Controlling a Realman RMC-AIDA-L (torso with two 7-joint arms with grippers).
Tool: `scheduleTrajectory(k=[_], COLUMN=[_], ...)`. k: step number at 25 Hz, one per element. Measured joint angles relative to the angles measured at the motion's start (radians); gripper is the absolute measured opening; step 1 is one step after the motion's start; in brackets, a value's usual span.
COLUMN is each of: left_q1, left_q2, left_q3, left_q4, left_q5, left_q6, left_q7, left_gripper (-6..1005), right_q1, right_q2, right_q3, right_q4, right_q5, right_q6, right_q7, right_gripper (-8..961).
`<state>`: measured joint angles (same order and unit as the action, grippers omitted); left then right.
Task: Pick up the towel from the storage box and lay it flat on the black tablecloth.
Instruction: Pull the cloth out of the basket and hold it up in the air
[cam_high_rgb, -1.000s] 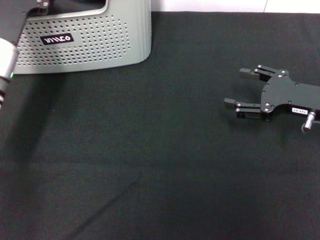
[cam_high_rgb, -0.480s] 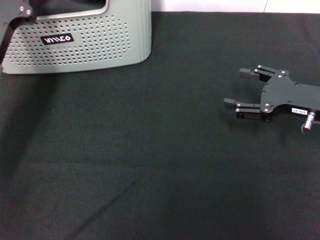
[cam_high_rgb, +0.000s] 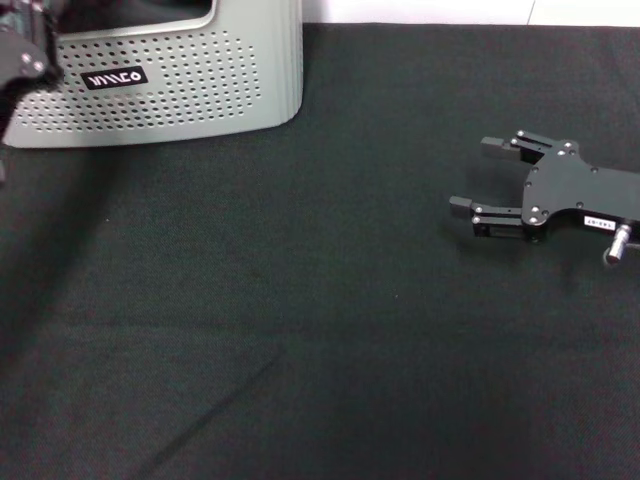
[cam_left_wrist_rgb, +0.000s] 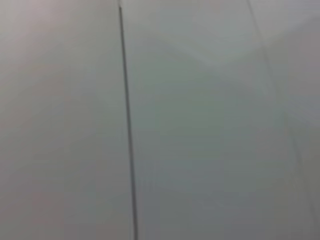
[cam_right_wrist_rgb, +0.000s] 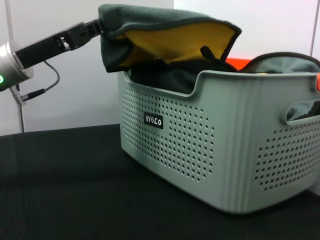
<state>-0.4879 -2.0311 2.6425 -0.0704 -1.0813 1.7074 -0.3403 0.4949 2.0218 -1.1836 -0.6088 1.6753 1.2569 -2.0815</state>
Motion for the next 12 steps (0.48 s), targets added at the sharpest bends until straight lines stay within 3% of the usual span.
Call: scheduleTrajectory(k=[5, 12], left_q1=[0.001, -0.003], left_q2=[0.002, -0.004], left_q3=[0.075, 0.103], left_q4=[-0.014, -0.096], left_q5=[0.001, 0.035], left_q6=[0.005, 0.071], left_q7=[-0.065, -0.214], left_gripper=[54, 54], right_q1=[0.007, 0.007], right_q2=[-0.001, -0.003], right_q3=[0.001, 0.001], right_q4=[0.014, 0.014], right_q5=[0.000, 0.000], right_q6=[-0.001, -0.001], right_q7=[-0.005, -0.006], right_gripper=[854, 853])
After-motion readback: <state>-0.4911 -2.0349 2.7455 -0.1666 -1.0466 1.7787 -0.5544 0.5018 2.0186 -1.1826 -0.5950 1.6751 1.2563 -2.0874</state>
